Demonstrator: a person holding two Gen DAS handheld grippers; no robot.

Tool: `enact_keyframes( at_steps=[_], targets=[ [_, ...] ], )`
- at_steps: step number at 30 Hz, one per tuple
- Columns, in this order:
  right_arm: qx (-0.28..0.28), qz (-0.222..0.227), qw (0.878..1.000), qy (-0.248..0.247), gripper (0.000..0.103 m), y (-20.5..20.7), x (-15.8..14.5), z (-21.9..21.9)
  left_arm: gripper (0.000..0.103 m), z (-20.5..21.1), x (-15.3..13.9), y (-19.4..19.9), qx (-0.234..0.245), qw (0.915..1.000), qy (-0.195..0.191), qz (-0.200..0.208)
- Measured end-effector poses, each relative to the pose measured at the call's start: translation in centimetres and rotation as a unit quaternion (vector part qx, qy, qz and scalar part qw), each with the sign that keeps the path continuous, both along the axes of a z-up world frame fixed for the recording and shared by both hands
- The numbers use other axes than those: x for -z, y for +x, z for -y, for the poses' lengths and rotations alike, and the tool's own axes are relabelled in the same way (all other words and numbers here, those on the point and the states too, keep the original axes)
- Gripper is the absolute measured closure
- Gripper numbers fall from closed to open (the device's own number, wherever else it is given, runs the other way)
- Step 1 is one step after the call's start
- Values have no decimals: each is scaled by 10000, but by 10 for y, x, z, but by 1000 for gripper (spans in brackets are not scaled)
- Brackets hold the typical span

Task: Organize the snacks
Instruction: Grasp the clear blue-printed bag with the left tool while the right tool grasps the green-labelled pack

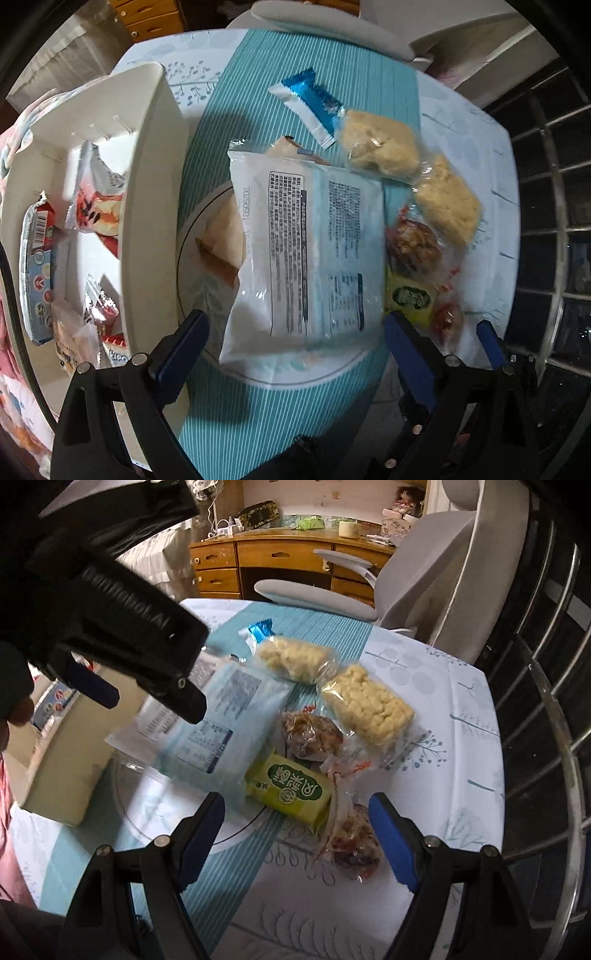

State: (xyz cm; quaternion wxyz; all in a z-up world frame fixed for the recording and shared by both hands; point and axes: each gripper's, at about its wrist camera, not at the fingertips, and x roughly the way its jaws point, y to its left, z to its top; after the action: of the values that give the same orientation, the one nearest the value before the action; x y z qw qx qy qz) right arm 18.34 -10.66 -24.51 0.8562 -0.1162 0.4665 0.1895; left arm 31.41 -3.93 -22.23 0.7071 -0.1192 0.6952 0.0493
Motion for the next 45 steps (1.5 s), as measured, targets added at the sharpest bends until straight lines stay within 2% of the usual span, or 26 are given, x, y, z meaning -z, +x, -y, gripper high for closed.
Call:
enact_keyframes(
  at_steps=[5,17,24,28,32,34,38,45],
  targets=[
    [10,18,10000,65,22,6,18,-1,8,8,19,13,4,9996,211,-198],
    [108,314,9994,14,22,11,39,-9,8,23,51,34,-39,9972,581,-473],
    [267,410,9987,-141,22,11,45,-16,2,26,62,41,-57,9971,567,-512],
    [456,395,9979,-218,22,11,44,-19,2,26,65,45,-55,9974,499,-511],
    [621,334,9972,-247,25,11,45,-20,7,33,72,47,-73,9981,389,-477],
    [562,190,9981,-153,38,11,45,-21,9,32,71,44,-76,9984,341,-446],
    [700,20,9975,-41,41,11,47,-22,20,28,66,40,-67,9989,284,-366],
    [712,3,9972,-219,48,3,44,-26,40,14,48,29,-162,9995,73,-246]
  ],
)
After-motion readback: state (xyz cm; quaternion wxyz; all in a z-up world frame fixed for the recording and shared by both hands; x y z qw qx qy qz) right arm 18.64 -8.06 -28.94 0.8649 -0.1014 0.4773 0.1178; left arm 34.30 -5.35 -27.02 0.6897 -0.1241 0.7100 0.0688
